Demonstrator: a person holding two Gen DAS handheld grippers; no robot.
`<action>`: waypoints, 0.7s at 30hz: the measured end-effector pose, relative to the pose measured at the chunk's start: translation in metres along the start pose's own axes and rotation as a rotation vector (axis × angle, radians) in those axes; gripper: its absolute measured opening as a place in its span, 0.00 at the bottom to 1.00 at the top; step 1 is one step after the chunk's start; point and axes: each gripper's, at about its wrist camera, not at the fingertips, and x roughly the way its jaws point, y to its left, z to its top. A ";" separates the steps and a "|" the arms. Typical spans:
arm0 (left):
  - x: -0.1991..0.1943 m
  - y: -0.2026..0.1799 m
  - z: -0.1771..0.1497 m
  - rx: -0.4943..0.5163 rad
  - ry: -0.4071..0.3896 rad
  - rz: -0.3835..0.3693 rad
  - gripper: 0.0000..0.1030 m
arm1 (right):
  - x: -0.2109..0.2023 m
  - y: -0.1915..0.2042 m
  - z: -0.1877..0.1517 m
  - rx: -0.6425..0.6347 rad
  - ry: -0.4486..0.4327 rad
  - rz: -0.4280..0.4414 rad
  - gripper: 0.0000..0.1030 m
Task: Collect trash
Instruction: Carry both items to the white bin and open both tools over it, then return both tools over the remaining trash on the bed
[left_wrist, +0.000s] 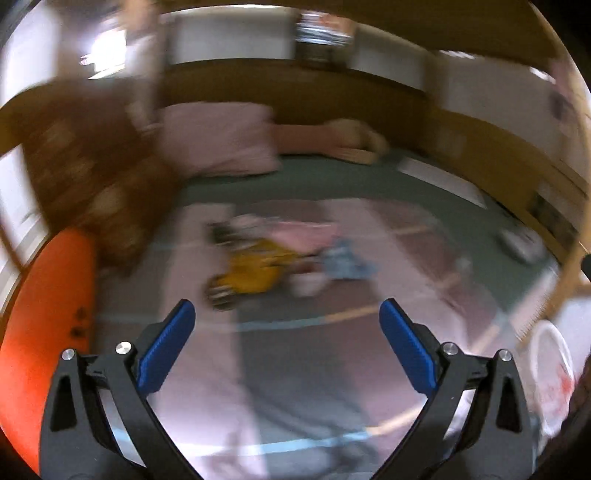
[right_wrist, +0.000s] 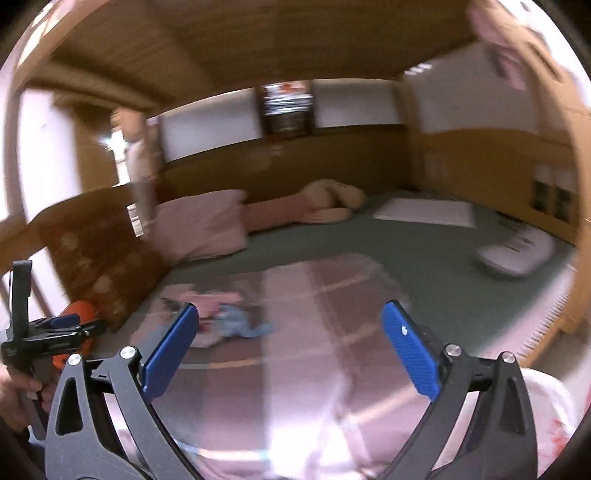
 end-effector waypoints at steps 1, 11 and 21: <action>0.004 0.022 -0.009 -0.054 -0.004 0.042 0.97 | 0.012 0.015 -0.001 -0.011 0.005 0.024 0.95; 0.015 0.045 -0.038 -0.094 0.026 0.128 0.97 | 0.089 0.088 -0.048 -0.127 0.144 0.058 0.95; 0.026 0.025 -0.043 -0.054 0.052 0.100 0.97 | 0.094 0.065 -0.048 -0.037 0.157 0.053 0.95</action>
